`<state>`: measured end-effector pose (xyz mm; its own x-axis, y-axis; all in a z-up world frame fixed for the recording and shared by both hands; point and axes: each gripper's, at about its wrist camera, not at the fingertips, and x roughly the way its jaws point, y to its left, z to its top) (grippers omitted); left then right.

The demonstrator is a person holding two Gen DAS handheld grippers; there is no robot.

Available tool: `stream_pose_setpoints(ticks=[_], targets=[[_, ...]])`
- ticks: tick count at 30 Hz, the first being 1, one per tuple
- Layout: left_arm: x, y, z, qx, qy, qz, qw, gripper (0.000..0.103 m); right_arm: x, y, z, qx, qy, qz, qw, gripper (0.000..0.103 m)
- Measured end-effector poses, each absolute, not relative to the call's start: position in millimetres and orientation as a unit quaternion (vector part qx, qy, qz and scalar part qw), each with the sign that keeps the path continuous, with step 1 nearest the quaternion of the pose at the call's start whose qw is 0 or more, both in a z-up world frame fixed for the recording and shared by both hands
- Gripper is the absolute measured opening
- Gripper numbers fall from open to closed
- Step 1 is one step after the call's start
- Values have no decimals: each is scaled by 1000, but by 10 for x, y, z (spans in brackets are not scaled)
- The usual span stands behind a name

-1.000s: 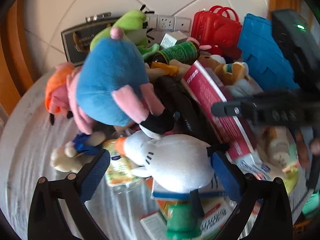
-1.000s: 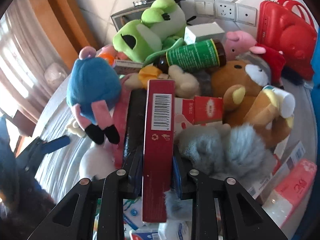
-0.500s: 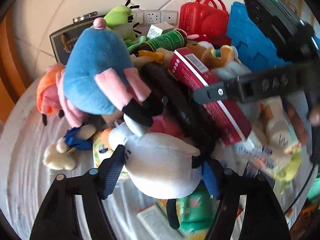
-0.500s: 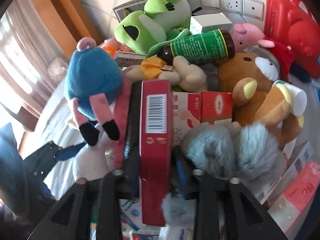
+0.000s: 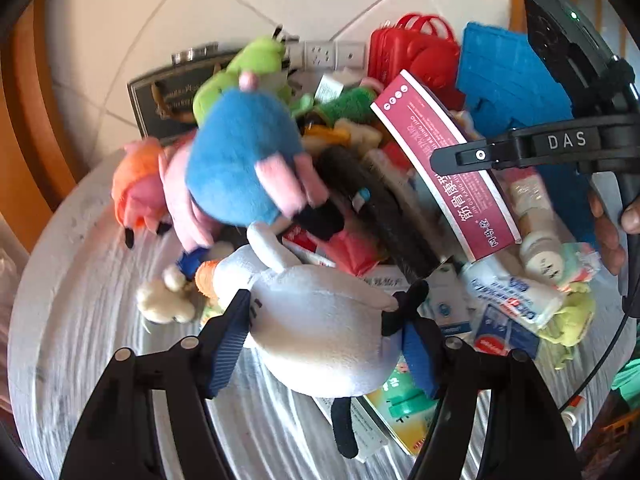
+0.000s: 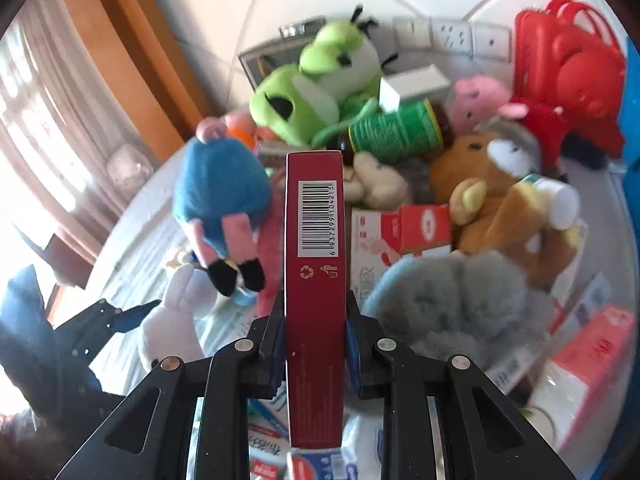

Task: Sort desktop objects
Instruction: 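Grasp a tall red carton with the right gripper while the left grasps a white plush, then carry the red carton and white plush into the blue crate and release them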

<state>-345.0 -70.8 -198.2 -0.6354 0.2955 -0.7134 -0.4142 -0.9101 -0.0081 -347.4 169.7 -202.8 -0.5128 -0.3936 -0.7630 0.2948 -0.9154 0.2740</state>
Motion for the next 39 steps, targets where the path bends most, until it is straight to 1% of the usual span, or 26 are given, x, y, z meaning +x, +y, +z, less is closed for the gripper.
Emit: stream_pose_setpoints(ticks=[10, 17, 23, 29, 32, 37, 38, 39], targets=[[-3120, -621, -1166, -285, 135, 920, 234, 69, -2779, 1769, -1259, 370, -54, -910, 181, 24], [-2881, -151, -535, -203, 168, 916, 303, 69, -2265, 2076, -618, 300, -80, -940, 141, 24], [-2677, 609, 90, -119, 176, 900, 382, 69, -1671, 2576, 6, 216, -76, -971, 71, 24], [-2439, 1663, 550, -61, 190, 875, 442, 69, -1150, 3328, 518, 153, -74, -985, -21, 24], [-2426, 2273, 712, -63, 170, 864, 469, 69, -1003, 3788, 665, 141, -73, -985, -62, 24], [-2425, 3087, 816, -76, 162, 859, 479, 69, -889, 4624, 765, 138, -90, -980, -113, 24], [-2421, 3252, 834, -78, 159, 860, 478, 70, -880, 4804, 779, 138, -95, -979, -119, 24], [-2427, 3361, 847, -80, 159, 862, 475, 73, -875, 4914, 783, 140, -95, -978, -124, 24]])
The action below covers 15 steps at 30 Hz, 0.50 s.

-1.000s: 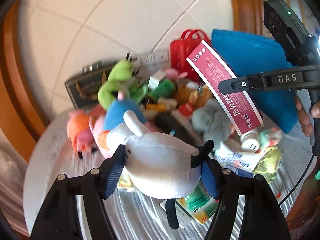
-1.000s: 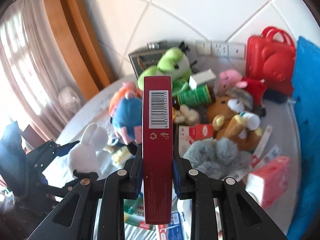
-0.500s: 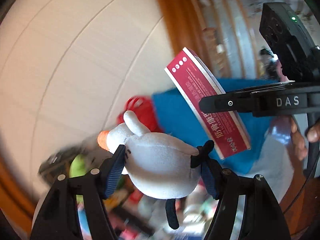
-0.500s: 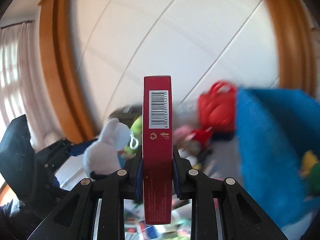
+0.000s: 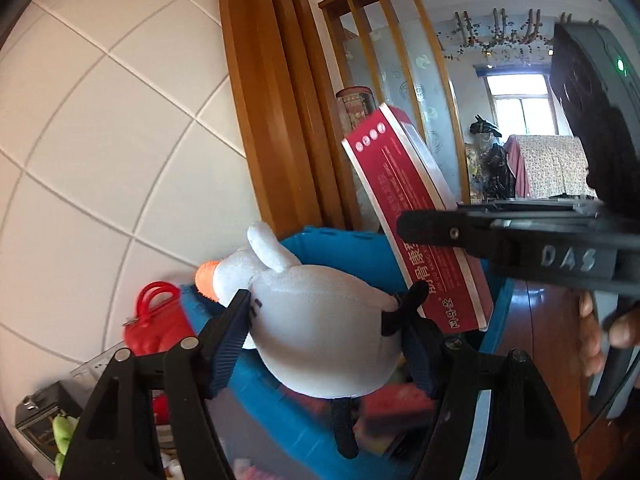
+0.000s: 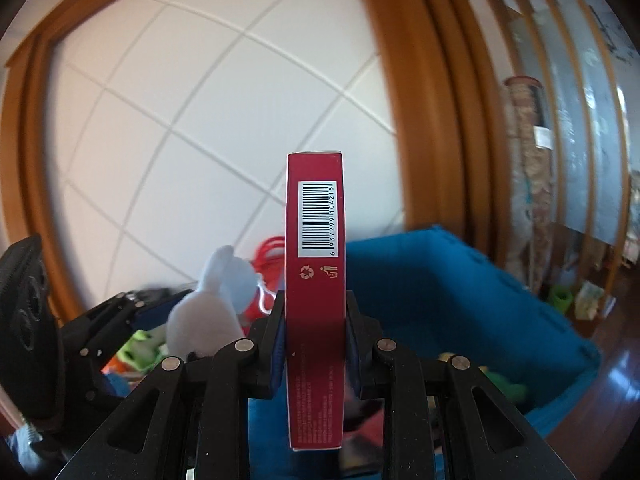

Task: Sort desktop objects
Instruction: 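Carry the red carton and white plush into the blue crate and release them, then move both grippers from the crate back over the table heap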

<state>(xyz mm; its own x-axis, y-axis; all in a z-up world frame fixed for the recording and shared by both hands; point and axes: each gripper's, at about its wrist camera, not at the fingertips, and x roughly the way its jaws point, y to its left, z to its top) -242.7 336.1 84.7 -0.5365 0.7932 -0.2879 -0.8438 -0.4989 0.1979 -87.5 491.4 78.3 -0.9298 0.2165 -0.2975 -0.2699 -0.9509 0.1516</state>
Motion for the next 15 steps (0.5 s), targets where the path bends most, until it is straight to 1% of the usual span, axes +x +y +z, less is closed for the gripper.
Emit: stream_pose_setpoints(ticks=[1, 3, 4, 5, 6, 7, 11, 15], targets=[[-2447, 3473, 859, -80, 160, 866, 468, 77, -886, 5030, 778, -144, 92, 977, 131, 24], [-2390, 3680, 901, -73, 171, 881, 436, 82, -895, 5237, 775, -145, 95, 975, 140, 25], [-2380, 3760, 916, -68, 177, 889, 416, 88, -891, 5326, 772, -144, 96, 974, 148, 29], [-2393, 3829, 944, -63, 183, 897, 398, 92, -883, 5410, 786, -147, 91, 972, 159, 40], [-2403, 3880, 961, -62, 183, 903, 383, 100, -866, 5500, 777, -147, 86, 970, 172, 47], [-2415, 3895, 982, -62, 177, 908, 375, 103, -847, 5548, 777, -145, 84, 969, 184, 57], [-2487, 3902, 1016, -84, 154, 917, 358, 102, -741, 5711, 739, -137, 85, 965, 207, 67], [-2458, 3827, 978, -97, 145, 922, 345, 102, -706, 5697, 724, -135, 64, 960, 235, 71]])
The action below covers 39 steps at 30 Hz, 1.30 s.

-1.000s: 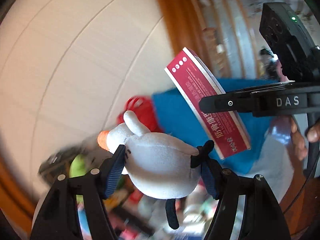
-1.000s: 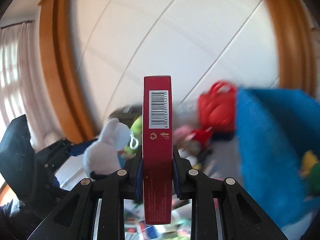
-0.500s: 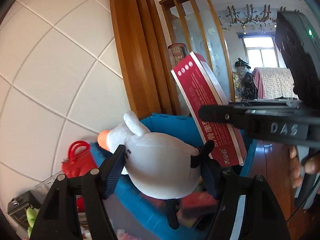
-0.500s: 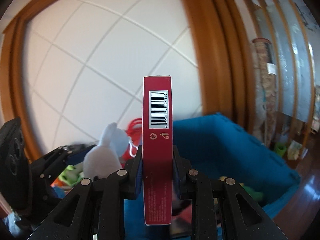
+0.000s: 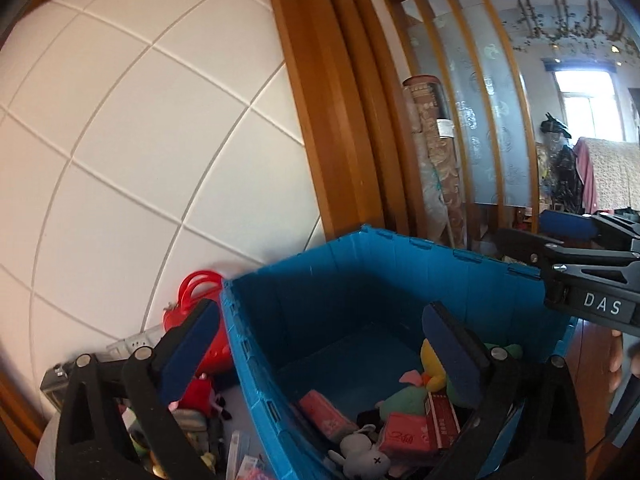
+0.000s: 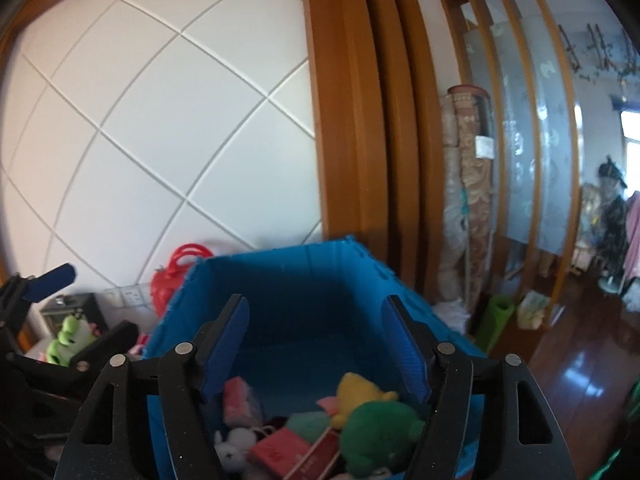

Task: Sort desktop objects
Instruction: 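Move both grippers from the crate back over the table heap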

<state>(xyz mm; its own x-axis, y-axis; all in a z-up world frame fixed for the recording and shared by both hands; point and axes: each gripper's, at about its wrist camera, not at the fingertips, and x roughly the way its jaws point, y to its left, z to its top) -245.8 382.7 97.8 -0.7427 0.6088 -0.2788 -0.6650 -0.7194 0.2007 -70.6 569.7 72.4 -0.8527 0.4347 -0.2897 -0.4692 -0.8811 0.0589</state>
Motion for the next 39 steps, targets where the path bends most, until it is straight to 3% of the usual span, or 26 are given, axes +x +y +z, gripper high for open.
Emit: stream_pose_setpoints(ticks=[2, 8, 23, 39], targets=[[-2382, 3749, 946, -97, 143, 925, 340, 102, -703, 5726, 700, -131, 57, 960, 242, 80], [-2248, 3584, 928, -97, 137, 929, 331, 102, -713, 5716, 672, -122, 52, 961, 244, 86], [-2183, 2965, 800, -104, 129, 950, 264, 103, -663, 5508, 574, -124, 60, 972, 191, 91], [-2195, 1285, 551, -113, 126, 979, 110, 103, -834, 4700, 449, -125, 48, 987, 84, 98]])
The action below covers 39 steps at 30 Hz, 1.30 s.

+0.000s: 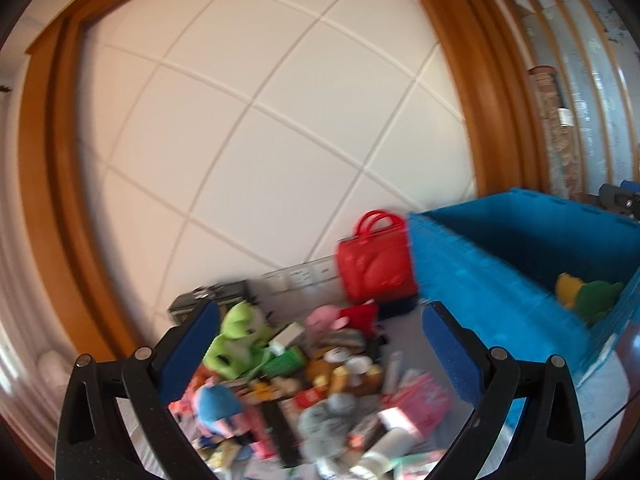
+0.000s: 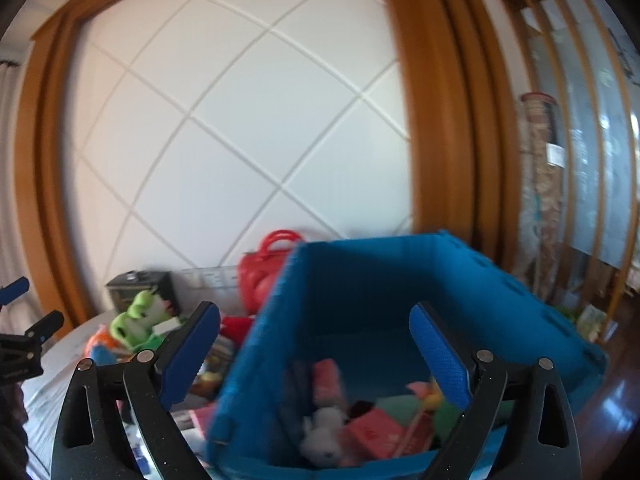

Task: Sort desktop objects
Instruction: 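Move both grippers from the crate back over the table heap, then grasp a pastel tissue pack with the right gripper while the left grasps a green jar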

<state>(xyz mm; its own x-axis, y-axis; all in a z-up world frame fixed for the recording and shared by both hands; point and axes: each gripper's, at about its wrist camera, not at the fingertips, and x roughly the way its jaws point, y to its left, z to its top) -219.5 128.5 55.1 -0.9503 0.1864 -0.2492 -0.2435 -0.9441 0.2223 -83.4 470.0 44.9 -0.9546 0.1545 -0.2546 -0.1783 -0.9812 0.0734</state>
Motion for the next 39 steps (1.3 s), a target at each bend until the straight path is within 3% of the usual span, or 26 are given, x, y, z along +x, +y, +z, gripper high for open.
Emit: stream_pose_setpoints(ticks=[8, 14, 17, 34, 36, 39], targets=[[-2364, 350, 194, -155, 130, 976, 75, 103, -1304, 3670, 319, -147, 24, 989, -18, 99], [-2476, -200, -209, -192, 154, 965, 93, 103, -1658, 2803, -284, -247, -20, 965, -91, 99], [-2530, -390, -488, -216, 167, 956, 109, 103, -1747, 2625, -553, -284, -2, 954, -100, 99], [-3021, -137, -2340, -383, 142, 897, 166, 102, -1954, 2616, -1504, -393, -30, 913, -107, 99], [-3129, -119, -2494, -404, 133, 890, 166, 93, -1987, 2644, -1599, -403, -41, 907, -115, 99], [-3229, -128, -2673, -430, 118, 878, 172, 64, -2025, 2664, -1740, -421, -51, 896, -132, 99]])
